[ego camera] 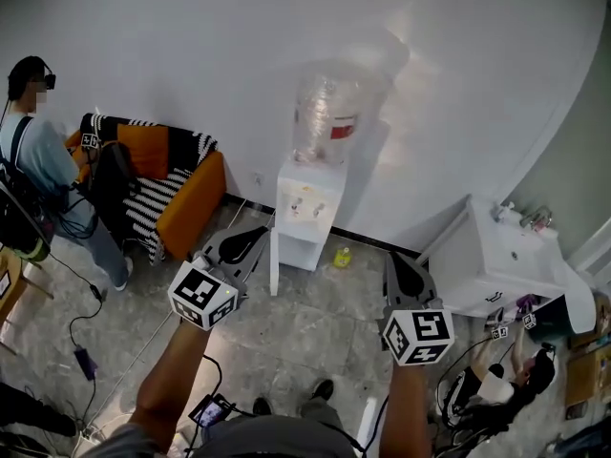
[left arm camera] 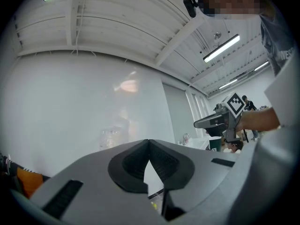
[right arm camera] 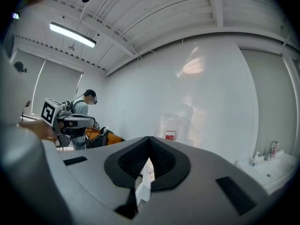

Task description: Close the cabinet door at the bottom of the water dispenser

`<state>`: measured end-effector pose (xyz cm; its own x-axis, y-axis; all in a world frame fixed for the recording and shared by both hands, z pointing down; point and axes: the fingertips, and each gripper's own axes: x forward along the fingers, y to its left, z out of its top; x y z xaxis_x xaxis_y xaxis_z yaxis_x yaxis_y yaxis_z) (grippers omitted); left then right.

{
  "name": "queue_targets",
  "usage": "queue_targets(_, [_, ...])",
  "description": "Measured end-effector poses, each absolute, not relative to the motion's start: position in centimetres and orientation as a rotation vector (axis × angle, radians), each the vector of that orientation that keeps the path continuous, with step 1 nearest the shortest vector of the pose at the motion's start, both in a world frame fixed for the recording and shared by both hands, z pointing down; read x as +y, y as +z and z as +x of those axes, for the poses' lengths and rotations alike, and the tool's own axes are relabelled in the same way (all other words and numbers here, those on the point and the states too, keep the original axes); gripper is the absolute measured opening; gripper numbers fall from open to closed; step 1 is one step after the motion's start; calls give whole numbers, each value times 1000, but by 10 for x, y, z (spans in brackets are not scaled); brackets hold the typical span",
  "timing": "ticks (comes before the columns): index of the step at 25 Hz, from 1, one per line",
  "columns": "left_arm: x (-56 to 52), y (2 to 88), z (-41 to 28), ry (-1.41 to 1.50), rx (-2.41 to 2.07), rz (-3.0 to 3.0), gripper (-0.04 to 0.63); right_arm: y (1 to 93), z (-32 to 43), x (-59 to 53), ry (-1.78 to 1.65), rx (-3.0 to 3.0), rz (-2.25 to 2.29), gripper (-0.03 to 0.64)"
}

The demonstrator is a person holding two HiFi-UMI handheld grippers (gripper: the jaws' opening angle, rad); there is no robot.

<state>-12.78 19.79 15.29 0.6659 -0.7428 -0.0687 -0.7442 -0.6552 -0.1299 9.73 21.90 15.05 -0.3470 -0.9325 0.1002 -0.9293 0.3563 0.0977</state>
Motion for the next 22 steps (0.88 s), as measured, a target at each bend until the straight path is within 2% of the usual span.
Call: queue_targets(22, [102,166,-120,-133,1595,-2550,15,170,111,48,39,-2718,1394,28])
